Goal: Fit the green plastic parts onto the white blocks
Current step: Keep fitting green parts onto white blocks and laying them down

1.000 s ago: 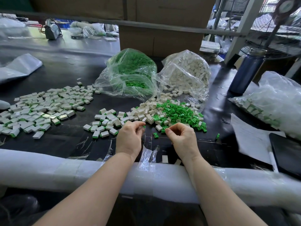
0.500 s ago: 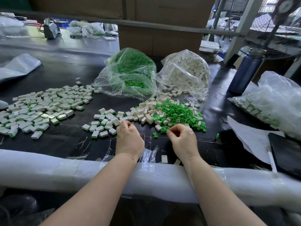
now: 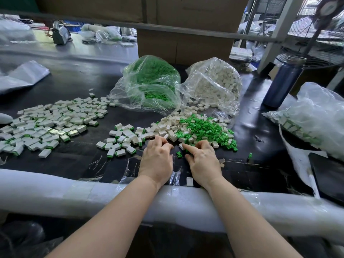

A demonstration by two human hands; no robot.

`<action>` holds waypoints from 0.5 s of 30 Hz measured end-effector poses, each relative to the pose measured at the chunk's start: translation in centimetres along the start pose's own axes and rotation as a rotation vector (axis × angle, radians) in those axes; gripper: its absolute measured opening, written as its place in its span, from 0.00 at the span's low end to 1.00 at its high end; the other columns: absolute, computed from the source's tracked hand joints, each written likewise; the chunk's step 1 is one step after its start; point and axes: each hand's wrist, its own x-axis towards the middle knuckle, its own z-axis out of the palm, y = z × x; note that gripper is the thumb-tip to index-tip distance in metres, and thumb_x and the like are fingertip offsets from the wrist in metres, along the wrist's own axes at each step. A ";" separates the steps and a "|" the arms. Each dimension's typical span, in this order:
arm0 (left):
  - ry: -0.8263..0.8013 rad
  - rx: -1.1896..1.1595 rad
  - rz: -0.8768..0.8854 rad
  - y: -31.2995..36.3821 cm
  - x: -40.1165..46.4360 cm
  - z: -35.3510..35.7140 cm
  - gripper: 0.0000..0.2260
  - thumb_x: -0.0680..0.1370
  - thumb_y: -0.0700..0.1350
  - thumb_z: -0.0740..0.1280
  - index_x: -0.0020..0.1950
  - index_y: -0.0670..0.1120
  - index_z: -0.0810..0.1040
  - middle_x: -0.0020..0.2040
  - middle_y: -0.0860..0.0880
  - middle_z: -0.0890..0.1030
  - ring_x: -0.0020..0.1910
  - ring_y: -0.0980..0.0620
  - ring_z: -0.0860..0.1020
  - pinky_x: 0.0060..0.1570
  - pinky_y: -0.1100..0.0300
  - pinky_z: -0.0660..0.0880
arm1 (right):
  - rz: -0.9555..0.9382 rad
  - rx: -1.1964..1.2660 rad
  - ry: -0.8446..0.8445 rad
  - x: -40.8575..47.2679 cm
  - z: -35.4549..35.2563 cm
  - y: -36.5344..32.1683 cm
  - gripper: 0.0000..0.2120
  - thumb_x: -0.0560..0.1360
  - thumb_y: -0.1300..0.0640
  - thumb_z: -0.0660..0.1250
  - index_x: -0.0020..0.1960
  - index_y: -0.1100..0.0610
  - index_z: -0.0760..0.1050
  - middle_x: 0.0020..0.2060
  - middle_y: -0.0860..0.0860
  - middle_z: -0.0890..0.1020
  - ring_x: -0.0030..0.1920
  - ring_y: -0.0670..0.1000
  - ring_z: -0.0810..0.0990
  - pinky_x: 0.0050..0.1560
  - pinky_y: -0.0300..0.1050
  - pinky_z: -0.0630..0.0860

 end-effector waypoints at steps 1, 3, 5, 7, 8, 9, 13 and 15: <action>-0.005 -0.001 0.002 0.0 0.0 0.0 0.13 0.79 0.44 0.60 0.63 0.46 0.73 0.61 0.49 0.68 0.62 0.49 0.65 0.65 0.56 0.62 | 0.003 0.033 0.021 0.0 0.0 0.0 0.16 0.79 0.51 0.60 0.66 0.46 0.72 0.60 0.51 0.67 0.62 0.51 0.65 0.61 0.41 0.63; -0.012 -0.008 0.006 0.1 0.0 -0.1 0.12 0.79 0.45 0.61 0.62 0.46 0.74 0.59 0.49 0.68 0.61 0.50 0.65 0.65 0.55 0.63 | 0.015 0.104 0.071 -0.1 -0.1 0.0 0.12 0.77 0.52 0.65 0.60 0.49 0.77 0.57 0.50 0.69 0.60 0.50 0.68 0.57 0.40 0.65; -0.015 -0.011 0.013 0.1 0.0 -0.1 0.12 0.79 0.46 0.61 0.61 0.46 0.74 0.59 0.49 0.69 0.61 0.50 0.66 0.65 0.56 0.63 | 0.025 0.128 0.100 -0.2 -0.1 0.0 0.08 0.75 0.53 0.67 0.54 0.51 0.78 0.54 0.49 0.71 0.58 0.50 0.70 0.53 0.39 0.66; -0.017 -0.009 0.020 0.1 0.0 -0.1 0.11 0.79 0.46 0.62 0.60 0.46 0.75 0.59 0.49 0.69 0.60 0.50 0.66 0.64 0.57 0.62 | 0.029 0.126 0.107 -0.3 -0.2 0.0 0.06 0.75 0.53 0.67 0.51 0.52 0.78 0.53 0.49 0.72 0.56 0.50 0.70 0.50 0.39 0.66; -0.019 -0.009 0.022 0.1 0.0 -0.1 0.11 0.78 0.46 0.62 0.60 0.46 0.75 0.58 0.49 0.69 0.60 0.50 0.66 0.64 0.57 0.63 | 0.028 0.123 0.108 -0.3 -0.2 0.0 0.06 0.76 0.53 0.66 0.51 0.52 0.78 0.53 0.49 0.72 0.56 0.50 0.70 0.49 0.39 0.66; -0.019 -0.012 0.023 0.1 0.0 -0.1 0.11 0.78 0.46 0.62 0.60 0.46 0.75 0.58 0.49 0.70 0.60 0.50 0.66 0.64 0.56 0.63 | 0.026 0.124 0.111 -0.3 -0.2 -0.1 0.06 0.76 0.53 0.66 0.51 0.52 0.78 0.52 0.49 0.73 0.55 0.50 0.71 0.49 0.39 0.66; -0.023 -0.031 0.042 0.1 0.0 0.0 0.13 0.78 0.46 0.62 0.62 0.47 0.75 0.58 0.49 0.69 0.60 0.49 0.66 0.64 0.57 0.62 | 0.013 0.161 0.125 -0.4 -0.3 -0.2 0.05 0.76 0.55 0.66 0.50 0.54 0.79 0.49 0.49 0.77 0.53 0.51 0.73 0.52 0.43 0.70; -0.050 -0.014 0.064 0.1 0.0 0.0 0.16 0.79 0.47 0.61 0.66 0.50 0.71 0.61 0.49 0.66 0.62 0.50 0.63 0.63 0.58 0.58 | 0.006 0.175 0.126 -0.4 -0.3 -0.1 0.04 0.76 0.58 0.66 0.48 0.55 0.79 0.48 0.49 0.78 0.53 0.51 0.74 0.52 0.44 0.70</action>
